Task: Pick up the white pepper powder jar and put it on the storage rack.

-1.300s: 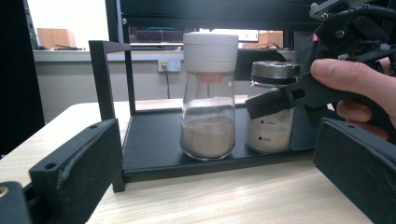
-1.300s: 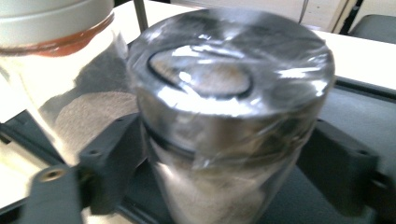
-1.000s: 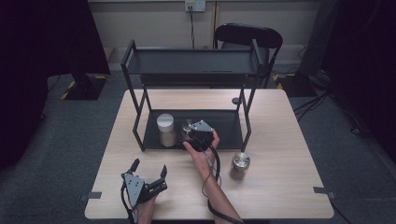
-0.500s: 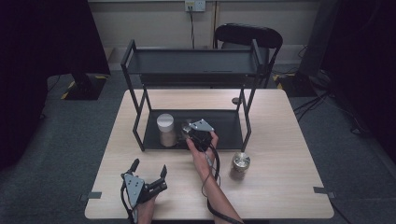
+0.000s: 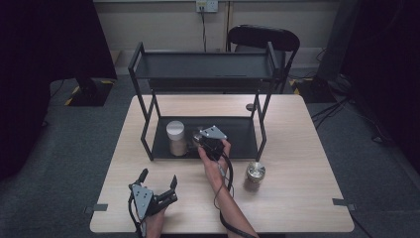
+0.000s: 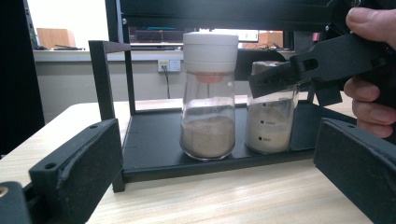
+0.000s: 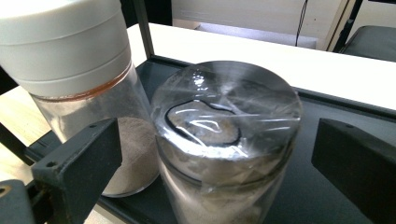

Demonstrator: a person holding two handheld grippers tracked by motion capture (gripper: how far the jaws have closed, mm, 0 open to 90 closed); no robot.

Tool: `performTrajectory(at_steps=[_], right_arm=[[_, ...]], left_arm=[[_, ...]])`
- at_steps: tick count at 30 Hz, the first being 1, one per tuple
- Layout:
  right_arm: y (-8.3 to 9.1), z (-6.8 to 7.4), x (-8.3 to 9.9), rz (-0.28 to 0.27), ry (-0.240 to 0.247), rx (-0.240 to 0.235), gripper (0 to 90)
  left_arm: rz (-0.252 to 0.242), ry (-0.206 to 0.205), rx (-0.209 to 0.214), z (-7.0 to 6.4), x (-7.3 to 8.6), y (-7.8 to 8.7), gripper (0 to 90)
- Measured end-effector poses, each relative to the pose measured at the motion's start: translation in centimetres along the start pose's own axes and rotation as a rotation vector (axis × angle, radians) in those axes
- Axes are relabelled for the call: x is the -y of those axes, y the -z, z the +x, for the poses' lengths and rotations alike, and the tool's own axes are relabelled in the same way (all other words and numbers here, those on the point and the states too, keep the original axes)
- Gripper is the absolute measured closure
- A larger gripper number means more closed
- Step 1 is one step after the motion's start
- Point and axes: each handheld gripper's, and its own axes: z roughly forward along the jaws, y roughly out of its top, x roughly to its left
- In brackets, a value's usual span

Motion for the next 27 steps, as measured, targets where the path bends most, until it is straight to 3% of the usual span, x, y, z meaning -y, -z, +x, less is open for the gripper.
performTrajectory(at_steps=[27], right_arm=[[0.77, -0.15, 0.3, -0.038, -0.044, -0.006, 0.8]], left_arm=[[-0.002, 0.001, 0.003, 0.05, 0.03, 0.02, 0.7]])
